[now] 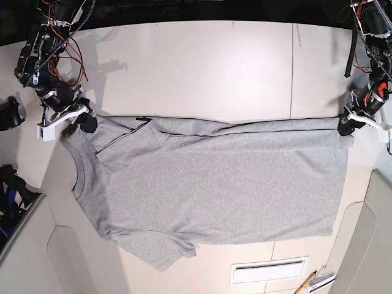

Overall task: Fold the T-shirt properly
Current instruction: 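Lift the grasped edge and fold it across the shirt, then release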

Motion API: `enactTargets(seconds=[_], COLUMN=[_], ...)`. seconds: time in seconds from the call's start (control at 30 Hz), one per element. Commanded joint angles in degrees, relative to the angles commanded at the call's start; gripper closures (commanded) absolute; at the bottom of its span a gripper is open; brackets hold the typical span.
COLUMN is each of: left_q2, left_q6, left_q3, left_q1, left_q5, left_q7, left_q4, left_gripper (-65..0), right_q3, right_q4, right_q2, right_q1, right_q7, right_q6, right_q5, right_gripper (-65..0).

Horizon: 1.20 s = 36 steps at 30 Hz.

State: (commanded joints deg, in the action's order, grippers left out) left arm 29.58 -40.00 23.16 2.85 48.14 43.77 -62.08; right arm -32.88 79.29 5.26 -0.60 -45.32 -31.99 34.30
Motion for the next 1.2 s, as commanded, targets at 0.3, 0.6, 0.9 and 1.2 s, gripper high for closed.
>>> enactTargets(seconds=[0.3, 0.6, 0.9, 1.2], left_q2=[4.4, 8.5, 8.8, 8.3], left_q6=[0.0, 0.0, 0.0, 0.0], left_q3=[1.3, 1.3, 1.3, 7.3], left_q1=[1.0, 4.5, 18.0, 29.1], left_q5=[4.0, 11.0, 14.9, 15.1], left_q7=[9.2, 17.1, 19.7, 20.2], left_q4=[-3.8, -4.7, -13.9, -22.0], left_gripper=[0.0, 0.0, 0.0, 0.0], right_q3=[-2.0, -2.4, -2.7, -4.9], right_q4=[4.2, 10.2, 12.6, 12.6], right_q2=[1.3, 5.2, 9.4, 12.2], right_q1=[2.3, 10.1, 19.5, 22.4], right_q7=[-10.5, -12.0, -12.6, -15.7], right_q6=[-1.46, -1.55, -1.73, -1.90], right_q5=[6.5, 8.7, 10.8, 13.7], right_gripper=[0.0, 0.0, 0.0, 0.0])
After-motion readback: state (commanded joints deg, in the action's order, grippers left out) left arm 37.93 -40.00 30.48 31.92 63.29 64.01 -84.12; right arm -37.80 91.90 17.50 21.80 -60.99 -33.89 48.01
